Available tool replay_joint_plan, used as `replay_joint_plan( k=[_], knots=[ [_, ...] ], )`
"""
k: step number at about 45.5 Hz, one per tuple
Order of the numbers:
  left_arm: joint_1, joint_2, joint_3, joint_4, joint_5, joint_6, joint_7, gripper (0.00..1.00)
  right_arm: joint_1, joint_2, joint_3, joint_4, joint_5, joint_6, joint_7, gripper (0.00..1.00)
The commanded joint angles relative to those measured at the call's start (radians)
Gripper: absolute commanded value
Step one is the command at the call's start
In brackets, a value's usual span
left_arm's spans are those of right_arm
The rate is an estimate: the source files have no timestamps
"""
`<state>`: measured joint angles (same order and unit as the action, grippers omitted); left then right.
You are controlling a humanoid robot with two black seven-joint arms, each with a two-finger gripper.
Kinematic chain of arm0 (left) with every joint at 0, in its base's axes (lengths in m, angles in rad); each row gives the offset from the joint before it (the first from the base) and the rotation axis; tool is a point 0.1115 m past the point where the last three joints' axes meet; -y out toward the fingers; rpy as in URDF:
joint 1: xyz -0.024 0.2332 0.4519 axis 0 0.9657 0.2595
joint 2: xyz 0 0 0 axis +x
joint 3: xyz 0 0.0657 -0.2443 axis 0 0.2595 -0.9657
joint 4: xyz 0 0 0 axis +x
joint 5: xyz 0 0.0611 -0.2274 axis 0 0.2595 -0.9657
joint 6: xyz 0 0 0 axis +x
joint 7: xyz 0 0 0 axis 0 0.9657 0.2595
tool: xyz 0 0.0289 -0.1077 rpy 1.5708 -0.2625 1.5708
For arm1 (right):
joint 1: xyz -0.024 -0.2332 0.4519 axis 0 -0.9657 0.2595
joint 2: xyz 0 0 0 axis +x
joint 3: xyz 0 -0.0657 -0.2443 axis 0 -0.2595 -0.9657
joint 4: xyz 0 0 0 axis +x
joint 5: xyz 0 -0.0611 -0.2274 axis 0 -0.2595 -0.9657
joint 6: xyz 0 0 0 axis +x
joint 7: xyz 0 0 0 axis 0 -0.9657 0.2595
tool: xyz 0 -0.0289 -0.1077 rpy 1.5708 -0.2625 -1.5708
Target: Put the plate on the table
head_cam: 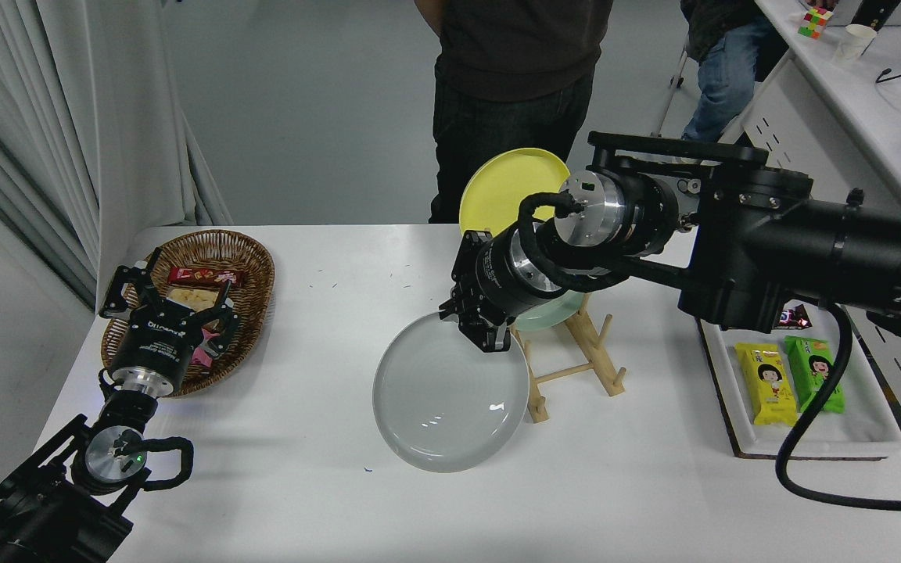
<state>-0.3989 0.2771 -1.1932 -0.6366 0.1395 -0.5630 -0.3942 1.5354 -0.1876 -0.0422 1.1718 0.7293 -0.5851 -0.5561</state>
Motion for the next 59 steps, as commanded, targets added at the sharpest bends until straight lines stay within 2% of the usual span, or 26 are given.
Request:
replay_joint_plan(
  k=[1, 25, 34, 42, 59],
  knots=[
    [0.000, 0.001, 0.001, 0.000, 0.000, 0.000, 0.000, 0.98, -0.003, 0.010, 0.028, 0.003, -0.014, -0.097, -0.010, 0.00],
    [0.000, 0.001, 0.001, 0.000, 0.000, 0.000, 0.000, 0.98, -0.060, 0.057, 0.041, 0.014, -0.015, -0.193, -0.013, 0.00],
    [0.000, 0.001, 0.000, 0.000, 0.000, 0.000, 0.000, 0.98, -0.118, 0.069, 0.084, -0.003, -0.008, -0.246, -0.082, 0.00],
    [0.000, -0.001, 0.000, 0.000, 0.000, 0.000, 0.000, 0.98, -0.136, 0.072, 0.113, -0.015, -0.005, -0.243, -0.137, 0.00],
    [0.000, -0.001, 0.001, 0.000, 0.000, 0.000, 0.000, 0.98, -0.201, 0.148, 0.145, -0.221, -0.068, -0.203, -0.142, 0.00]
  ],
)
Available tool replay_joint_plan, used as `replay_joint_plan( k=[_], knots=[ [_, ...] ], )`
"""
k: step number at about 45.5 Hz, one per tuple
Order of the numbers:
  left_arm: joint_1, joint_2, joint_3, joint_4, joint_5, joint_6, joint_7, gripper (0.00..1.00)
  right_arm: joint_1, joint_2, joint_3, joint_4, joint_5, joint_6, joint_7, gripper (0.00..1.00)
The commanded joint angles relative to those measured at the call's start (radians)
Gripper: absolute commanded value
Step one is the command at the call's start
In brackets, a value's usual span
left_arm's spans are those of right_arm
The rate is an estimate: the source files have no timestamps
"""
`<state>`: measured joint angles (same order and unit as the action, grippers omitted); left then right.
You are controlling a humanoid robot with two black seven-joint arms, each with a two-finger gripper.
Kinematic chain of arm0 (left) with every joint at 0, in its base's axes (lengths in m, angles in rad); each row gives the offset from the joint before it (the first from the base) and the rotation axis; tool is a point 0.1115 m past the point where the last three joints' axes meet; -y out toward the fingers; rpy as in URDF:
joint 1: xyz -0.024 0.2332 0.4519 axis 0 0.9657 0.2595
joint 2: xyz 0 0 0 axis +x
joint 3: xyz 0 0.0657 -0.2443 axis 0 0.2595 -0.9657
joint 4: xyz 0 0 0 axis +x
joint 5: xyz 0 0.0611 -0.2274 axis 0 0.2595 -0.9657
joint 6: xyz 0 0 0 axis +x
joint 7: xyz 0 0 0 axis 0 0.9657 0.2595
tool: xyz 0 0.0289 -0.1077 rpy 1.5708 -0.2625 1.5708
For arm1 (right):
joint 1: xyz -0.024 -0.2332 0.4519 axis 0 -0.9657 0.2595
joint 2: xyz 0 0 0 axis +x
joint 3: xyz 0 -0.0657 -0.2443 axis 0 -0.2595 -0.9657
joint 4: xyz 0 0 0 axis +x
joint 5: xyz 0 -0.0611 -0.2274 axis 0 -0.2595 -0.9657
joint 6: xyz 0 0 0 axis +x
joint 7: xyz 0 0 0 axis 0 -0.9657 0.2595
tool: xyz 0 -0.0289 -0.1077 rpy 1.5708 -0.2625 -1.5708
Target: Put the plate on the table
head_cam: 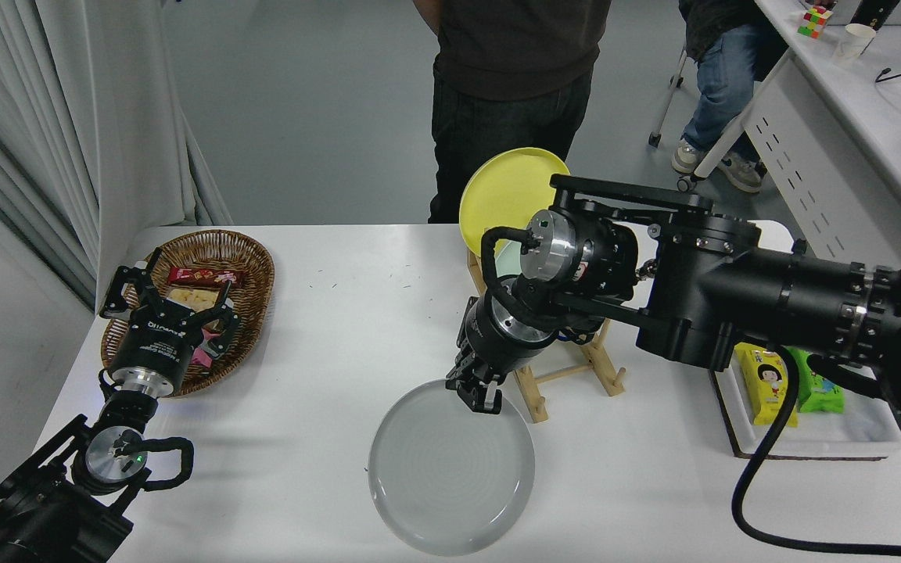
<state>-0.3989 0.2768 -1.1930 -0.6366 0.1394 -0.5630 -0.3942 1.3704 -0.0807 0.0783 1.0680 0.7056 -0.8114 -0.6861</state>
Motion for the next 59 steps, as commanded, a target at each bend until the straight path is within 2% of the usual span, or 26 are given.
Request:
replay_joint_plan(
  k=[1, 28, 43, 49, 59],
  knots=[
    [0.000, -0.001, 0.001, 0.000, -0.001, 0.000, 0.000, 0.98, -0.039, 0.048, 0.024, -0.131, -0.054, 0.024, -0.012, 0.00],
    [0.000, 0.001, 0.000, 0.000, 0.000, 0.000, 0.000, 0.98, -0.108, 0.081, 0.037, -0.302, -0.075, 0.146, -0.009, 0.00],
    [0.000, 0.001, 0.000, 0.000, 0.000, 0.000, 0.000, 0.98, -0.140, 0.081, 0.100, -0.344, -0.058, 0.147, -0.016, 0.00],
    [0.000, -0.001, 0.001, 0.000, 0.000, 0.000, 0.000, 0.98, -0.154, 0.081, 0.100, -0.381, -0.058, 0.146, -0.065, 0.00],
    [0.000, 0.001, 0.001, 0.000, 0.000, 0.000, 0.000, 0.98, -0.183, 0.081, 0.097, -0.407, -0.054, 0.146, -0.069, 0.00]
  ],
)
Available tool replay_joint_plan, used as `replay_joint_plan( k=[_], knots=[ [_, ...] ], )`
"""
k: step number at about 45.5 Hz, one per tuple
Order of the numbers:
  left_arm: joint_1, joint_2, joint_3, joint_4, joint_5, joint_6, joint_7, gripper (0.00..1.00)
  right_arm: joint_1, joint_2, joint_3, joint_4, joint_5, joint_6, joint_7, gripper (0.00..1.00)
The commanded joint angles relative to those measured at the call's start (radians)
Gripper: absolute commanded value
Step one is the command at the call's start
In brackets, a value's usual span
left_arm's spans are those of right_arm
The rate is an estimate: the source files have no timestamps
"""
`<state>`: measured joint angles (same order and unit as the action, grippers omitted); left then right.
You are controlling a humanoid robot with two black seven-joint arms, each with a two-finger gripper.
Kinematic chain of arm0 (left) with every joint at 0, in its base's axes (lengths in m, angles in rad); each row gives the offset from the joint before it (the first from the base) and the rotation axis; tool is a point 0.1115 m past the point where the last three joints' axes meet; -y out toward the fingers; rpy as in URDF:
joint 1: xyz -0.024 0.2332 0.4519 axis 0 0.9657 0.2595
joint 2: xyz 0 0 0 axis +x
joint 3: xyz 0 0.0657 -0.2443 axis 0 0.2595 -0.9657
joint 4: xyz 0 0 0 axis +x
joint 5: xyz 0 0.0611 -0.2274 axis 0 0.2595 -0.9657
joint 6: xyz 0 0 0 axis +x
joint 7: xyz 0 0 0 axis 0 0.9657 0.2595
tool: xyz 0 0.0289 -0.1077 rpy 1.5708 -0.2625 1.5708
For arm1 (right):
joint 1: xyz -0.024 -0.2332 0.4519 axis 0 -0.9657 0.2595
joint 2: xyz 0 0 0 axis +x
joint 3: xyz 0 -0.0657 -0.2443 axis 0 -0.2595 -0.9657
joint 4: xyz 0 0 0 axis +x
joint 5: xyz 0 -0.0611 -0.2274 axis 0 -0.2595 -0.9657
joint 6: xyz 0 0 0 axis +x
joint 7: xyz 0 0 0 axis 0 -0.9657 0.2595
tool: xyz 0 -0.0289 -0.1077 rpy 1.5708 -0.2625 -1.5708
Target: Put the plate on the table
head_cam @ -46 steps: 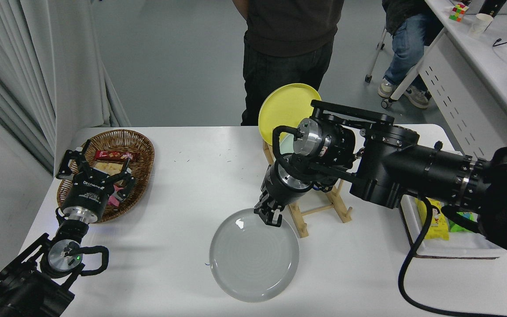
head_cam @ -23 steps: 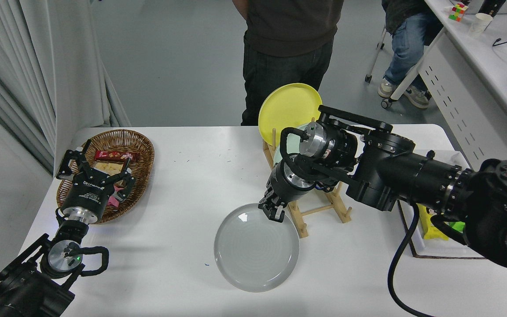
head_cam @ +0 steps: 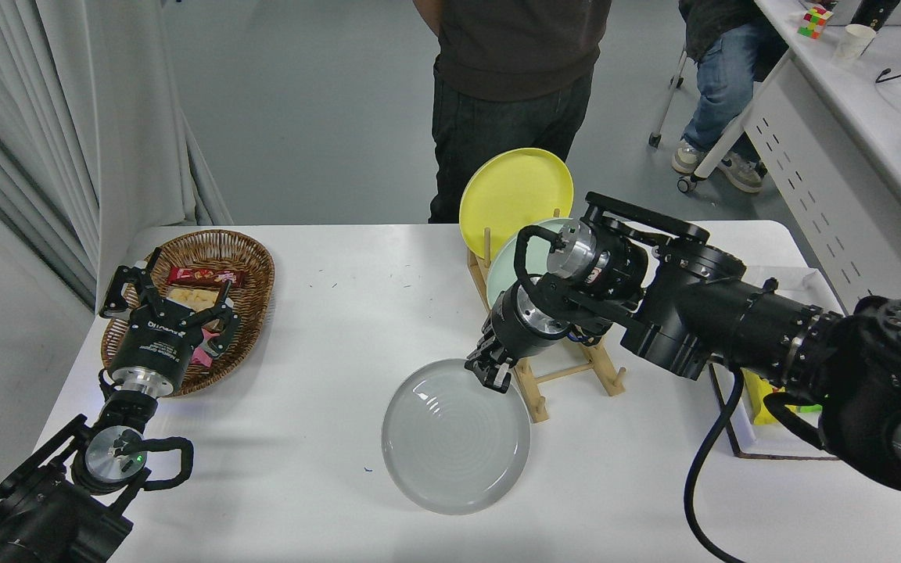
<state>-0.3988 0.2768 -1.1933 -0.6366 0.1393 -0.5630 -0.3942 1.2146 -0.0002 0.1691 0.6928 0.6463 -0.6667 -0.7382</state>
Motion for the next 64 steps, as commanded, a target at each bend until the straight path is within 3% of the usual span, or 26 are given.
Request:
replay_joint_plan(
  k=[1, 64],
  knots=[
    [0.000, 0.001, 0.000, 0.000, 0.000, 0.000, 0.000, 0.98, -0.027, 0.000, 0.007, -0.032, 0.006, 0.001, -0.018, 0.00],
    [0.000, -0.001, 0.001, 0.000, 0.000, 0.000, 0.000, 0.98, -0.148, 0.000, 0.081, -0.061, 0.079, 0.099, -0.015, 0.00]
  ],
)
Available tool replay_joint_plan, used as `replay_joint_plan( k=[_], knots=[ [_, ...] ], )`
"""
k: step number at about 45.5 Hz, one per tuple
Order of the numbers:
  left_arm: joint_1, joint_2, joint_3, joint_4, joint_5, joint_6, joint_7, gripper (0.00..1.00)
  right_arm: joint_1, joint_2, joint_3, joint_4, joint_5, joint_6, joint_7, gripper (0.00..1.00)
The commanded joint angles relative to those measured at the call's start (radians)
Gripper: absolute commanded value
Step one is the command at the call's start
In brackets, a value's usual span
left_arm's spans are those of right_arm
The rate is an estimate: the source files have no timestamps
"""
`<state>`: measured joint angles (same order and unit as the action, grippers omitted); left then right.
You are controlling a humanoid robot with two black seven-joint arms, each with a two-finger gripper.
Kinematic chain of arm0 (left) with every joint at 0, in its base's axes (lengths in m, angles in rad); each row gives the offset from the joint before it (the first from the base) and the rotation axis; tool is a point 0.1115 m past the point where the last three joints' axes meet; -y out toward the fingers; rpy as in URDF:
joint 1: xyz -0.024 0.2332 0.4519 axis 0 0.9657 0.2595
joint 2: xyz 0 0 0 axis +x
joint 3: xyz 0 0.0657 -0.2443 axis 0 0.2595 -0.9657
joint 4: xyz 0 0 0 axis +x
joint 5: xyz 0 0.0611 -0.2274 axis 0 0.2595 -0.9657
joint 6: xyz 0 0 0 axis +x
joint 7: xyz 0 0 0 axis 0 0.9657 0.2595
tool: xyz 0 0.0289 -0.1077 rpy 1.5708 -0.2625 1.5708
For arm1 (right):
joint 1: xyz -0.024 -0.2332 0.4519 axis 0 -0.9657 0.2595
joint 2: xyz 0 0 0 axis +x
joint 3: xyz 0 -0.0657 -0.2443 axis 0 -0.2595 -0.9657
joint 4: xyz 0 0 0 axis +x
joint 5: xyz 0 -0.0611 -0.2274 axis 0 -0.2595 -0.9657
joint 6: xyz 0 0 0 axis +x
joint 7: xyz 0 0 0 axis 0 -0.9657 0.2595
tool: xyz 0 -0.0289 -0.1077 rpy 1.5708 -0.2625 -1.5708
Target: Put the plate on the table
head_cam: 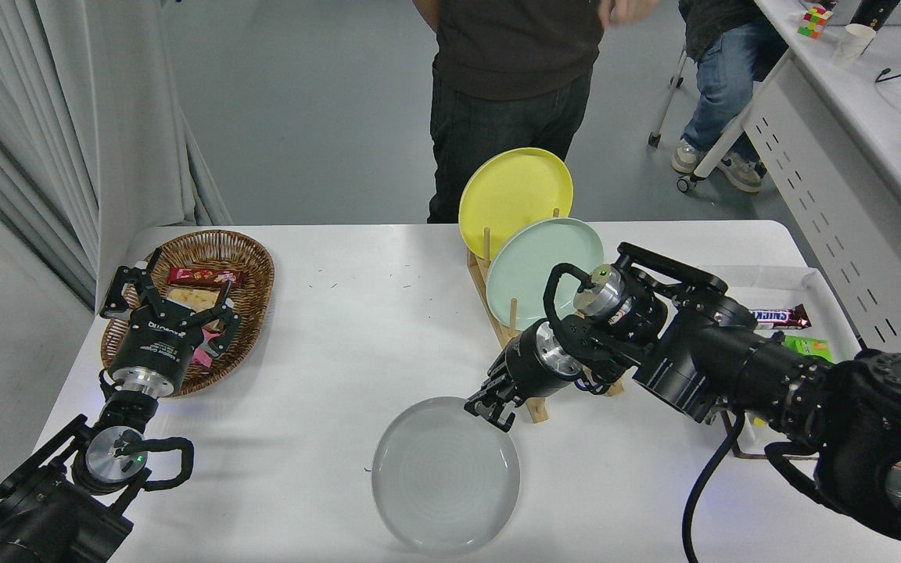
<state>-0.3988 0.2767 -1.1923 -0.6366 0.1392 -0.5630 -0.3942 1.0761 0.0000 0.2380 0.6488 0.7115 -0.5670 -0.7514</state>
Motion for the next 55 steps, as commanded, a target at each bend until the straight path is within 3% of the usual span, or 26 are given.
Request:
replay_joint_plan(
  k=[1, 24, 55],
  knots=[
    [0.000, -0.001, 0.000, 0.000, 0.000, 0.000, 0.000, 0.98, -0.010, 0.000, 0.010, -0.021, 0.019, -0.007, -0.002, 0.00],
    [0.000, -0.001, 0.000, 0.000, -0.001, 0.000, 0.000, 0.98, -0.008, 0.000, 0.012, -0.037, 0.078, -0.172, -0.055, 0.00],
    [0.000, -0.001, 0.000, 0.000, -0.001, 0.000, 0.000, 0.98, -0.005, 0.000, 0.000, -0.120, 0.054, -0.171, -0.054, 0.00]
  ],
)
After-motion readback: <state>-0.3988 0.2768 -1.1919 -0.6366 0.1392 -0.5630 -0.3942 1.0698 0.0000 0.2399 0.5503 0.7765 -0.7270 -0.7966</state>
